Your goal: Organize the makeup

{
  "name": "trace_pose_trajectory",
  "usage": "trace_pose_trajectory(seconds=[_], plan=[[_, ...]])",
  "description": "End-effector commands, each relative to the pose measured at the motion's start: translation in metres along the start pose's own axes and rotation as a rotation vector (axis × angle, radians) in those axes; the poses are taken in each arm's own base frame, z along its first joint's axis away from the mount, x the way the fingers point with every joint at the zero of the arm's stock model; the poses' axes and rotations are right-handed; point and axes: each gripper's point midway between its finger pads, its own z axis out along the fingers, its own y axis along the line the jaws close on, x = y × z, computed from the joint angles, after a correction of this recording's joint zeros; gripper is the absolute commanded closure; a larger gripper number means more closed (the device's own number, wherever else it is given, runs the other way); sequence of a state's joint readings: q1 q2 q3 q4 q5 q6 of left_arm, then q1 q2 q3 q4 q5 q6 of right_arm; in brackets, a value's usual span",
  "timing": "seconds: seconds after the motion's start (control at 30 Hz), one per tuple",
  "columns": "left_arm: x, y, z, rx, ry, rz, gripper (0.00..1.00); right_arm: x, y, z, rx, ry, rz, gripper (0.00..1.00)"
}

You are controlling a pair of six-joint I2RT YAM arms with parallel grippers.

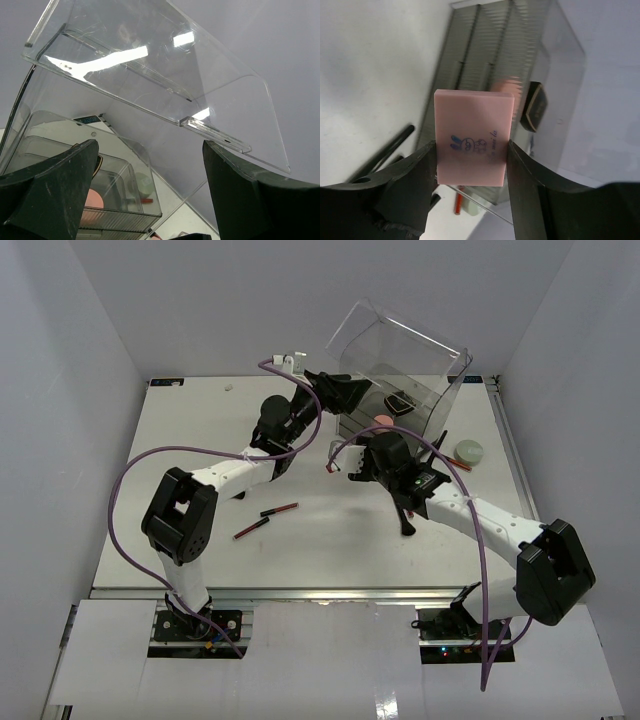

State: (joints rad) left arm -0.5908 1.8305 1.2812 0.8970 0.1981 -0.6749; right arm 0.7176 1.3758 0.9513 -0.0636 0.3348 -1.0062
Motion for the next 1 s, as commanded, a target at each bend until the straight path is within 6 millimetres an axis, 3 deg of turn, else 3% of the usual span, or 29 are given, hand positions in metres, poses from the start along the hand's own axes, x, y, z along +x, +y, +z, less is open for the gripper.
trace_pose_trajectory(seconds=[0.0, 0.07, 0.37, 0.83, 0.97], plan=[[-0.057, -0.035, 0.007, 0.058, -0.111, 0.017, 0.04, -0.004, -0.061, -0.018, 0.294, 0.010, -0.024, 0.92], [-0.059, -0.036, 0.009, 0.058, -0.111, 0.019, 0.04, -0.004, -0.074, -0.024, 0.376, 0.014, -0.055, 0.92], [-0.067, -0.042, 0.012, 0.064, -0.119, 0.024, 0.04, 0.003, -0.094, -0.027, 0.510, 0.074, -0.057, 0.92], [-0.069, -0.044, 0.014, 0.065, -0.113, 0.030, 0.04, 0.026, -0.122, -0.009, 0.641, 0.228, -0.025, 0.92], [-0.068, -0.044, 0.014, 0.068, -0.110, 0.029, 0.04, 0.033, -0.121, -0.002, 0.633, 0.258, -0.015, 0.90]])
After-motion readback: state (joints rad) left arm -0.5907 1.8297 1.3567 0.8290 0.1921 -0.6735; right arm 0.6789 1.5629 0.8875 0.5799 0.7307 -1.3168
